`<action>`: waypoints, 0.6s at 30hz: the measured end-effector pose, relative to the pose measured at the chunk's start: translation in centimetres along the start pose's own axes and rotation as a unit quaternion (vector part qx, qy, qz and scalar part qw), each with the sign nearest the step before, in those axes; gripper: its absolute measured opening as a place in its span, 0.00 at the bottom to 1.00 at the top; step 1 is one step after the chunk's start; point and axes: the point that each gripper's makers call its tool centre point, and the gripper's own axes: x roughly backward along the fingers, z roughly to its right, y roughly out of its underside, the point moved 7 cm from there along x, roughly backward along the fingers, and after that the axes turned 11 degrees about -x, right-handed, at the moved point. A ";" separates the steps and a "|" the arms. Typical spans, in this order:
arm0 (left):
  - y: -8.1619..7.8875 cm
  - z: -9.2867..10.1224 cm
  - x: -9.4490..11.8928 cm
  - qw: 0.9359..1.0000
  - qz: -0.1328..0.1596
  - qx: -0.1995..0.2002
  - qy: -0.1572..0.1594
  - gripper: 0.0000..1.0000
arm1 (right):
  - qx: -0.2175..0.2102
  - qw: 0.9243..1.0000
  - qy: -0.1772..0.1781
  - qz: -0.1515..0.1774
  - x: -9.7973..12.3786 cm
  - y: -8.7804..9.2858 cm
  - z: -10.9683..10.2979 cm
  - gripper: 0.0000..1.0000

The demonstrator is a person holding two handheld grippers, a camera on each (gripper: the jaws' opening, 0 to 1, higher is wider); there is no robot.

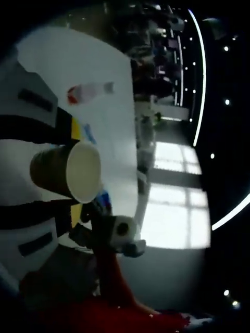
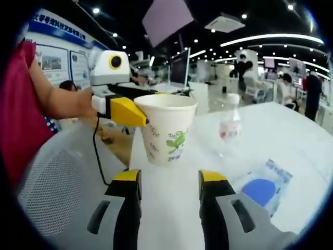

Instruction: Arrange the tabletop items into an orderly group along one side of the table until the central work area is clear of visible clutter.

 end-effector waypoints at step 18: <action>5.6 -5.0 -3.9 0.998 -0.047 -0.027 -0.026 0.39 | 0.009 1.000 0.025 -0.007 1.6 0.5 0.0 0.49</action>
